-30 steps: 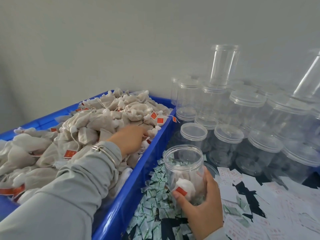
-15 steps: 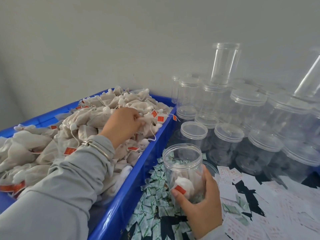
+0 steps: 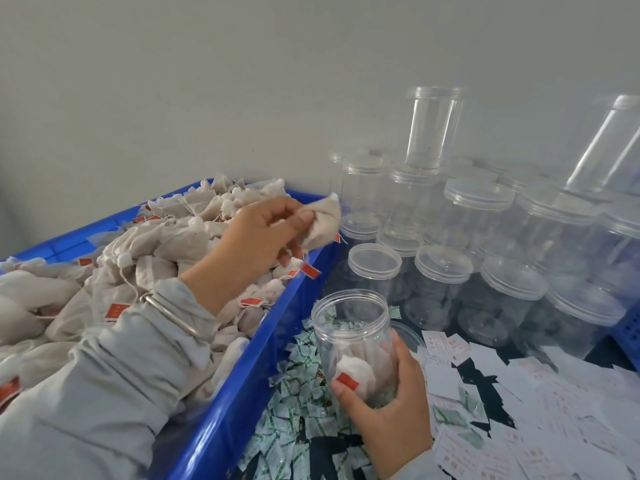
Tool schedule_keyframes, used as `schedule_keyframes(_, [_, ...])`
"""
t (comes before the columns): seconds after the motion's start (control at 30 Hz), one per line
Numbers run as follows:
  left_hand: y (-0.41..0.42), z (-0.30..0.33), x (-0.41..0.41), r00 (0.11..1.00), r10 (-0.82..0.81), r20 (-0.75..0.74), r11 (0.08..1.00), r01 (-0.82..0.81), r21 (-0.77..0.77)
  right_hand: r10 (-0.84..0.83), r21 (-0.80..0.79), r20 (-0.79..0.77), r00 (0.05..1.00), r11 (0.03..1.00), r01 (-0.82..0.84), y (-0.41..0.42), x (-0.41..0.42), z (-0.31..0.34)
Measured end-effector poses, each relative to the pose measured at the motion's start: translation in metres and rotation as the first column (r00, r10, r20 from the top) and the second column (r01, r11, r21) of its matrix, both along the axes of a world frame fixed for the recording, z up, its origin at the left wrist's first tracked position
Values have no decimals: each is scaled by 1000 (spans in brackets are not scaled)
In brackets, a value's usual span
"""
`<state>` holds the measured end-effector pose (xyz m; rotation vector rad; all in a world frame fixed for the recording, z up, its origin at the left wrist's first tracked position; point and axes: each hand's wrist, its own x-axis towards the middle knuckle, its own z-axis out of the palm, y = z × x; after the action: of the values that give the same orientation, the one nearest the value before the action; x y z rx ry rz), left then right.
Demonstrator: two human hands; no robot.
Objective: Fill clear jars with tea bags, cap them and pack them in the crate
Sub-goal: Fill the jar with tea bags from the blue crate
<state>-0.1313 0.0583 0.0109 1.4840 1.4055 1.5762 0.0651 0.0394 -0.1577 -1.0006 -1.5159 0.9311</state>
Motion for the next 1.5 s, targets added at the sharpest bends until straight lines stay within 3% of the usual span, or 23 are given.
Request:
schedule_keyframes(0.1, [-7, -5, 16, 940, -338, 51, 933, 342, -113, -5, -6, -2, 1000, 1000, 5, 0, -1, 3])
schedule_keyframes(0.17, [-7, -11, 24, 884, -468, 29, 864, 464, -195, -24, -10, -1, 1000, 1000, 24, 0, -3, 6])
schedule_keyframes(0.23, [-7, -17, 28, 856, -515, -50, 832, 485, -271, -38, -11, -9, 999, 999, 38, 0, -4, 8])
schedule_keyframes(0.33, [-5, -21, 30, 853, -483, -197, 844, 392, -366, -37, 0, -16, 999, 999, 37, 0, -4, 8])
schedule_keyframes(0.47, [-3, -23, 28, 846, -352, -400, 923, 243, -298, -5, -15, 3, 1000, 1000, 5, -3, -3, 7])
schedule_keyframes(0.6, [1, -16, 14, 847, -69, -527, 992, 1, -127, 4, 5, -9, 1000, 1000, -4, -3, -1, 7])
schedule_keyframes(0.67, [7, -11, -2, 851, 166, -499, 977, -209, -32, 39, -10, -21, 999, 999, -39, -3, -1, 7])
schedule_keyframes(0.73, [12, -9, -22, 796, 385, -467, 907, -419, 33, 59, -27, -50, 997, 998, -60, -2, 1, 7])
schedule_keyframes(0.8, [14, -12, -40, 726, 445, -524, 850, -527, -9, 69, -52, -78, 995, 996, -73, -2, 0, 9])
schedule_keyframes(0.87, [16, -20, -49, 697, 326, -639, 837, -526, -147, 73, -72, -92, 993, 994, -80, -2, 0, 10])
schedule_keyframes(0.97, [17, -30, -42, 644, -6, -765, 863, -382, -329, 55, -82, -67, 996, 995, -60, 0, 1, 6])
schedule_keyframes(1.07, [15, -27, -34, 621, -239, -747, 832, -265, -487, 34, -84, -49, 998, 996, -38, 1, 2, 4])
schedule_keyframes(1.17, [11, -23, -34, 557, -349, -754, 784, -267, -560, 29, -78, -51, 998, 996, -33, 2, 2, 1])
schedule_keyframes(1.23, [10, -23, -37, 521, -321, -791, 802, -295, -520, 33, -70, -63, 997, 997, -37, 3, 1, 0])
schedule_keyframes(1.33, [10, -20, -39, 536, -169, -827, 858, -333, -391, 30, -45, -55, 998, 998, -32, 2, -1, 0])
schedule_keyframes(1.4, [12, -15, -41, 592, 26, -806, 901, -363, -238, 17, -36, -50, 999, 999, -18, 1, -1, 1])
schedule_keyframes(1.47, [12, -10, -40, 723, 234, -649, 915, -390, -103, 6, -29, -42, 999, 1000, -7, 1, 0, 1])
schedule_keyframes(1.5, [11, -8, -37, 836, 268, -479, 928, -357, -104, 6, -26, -37, 999, 1000, -7, 1, -1, 1])
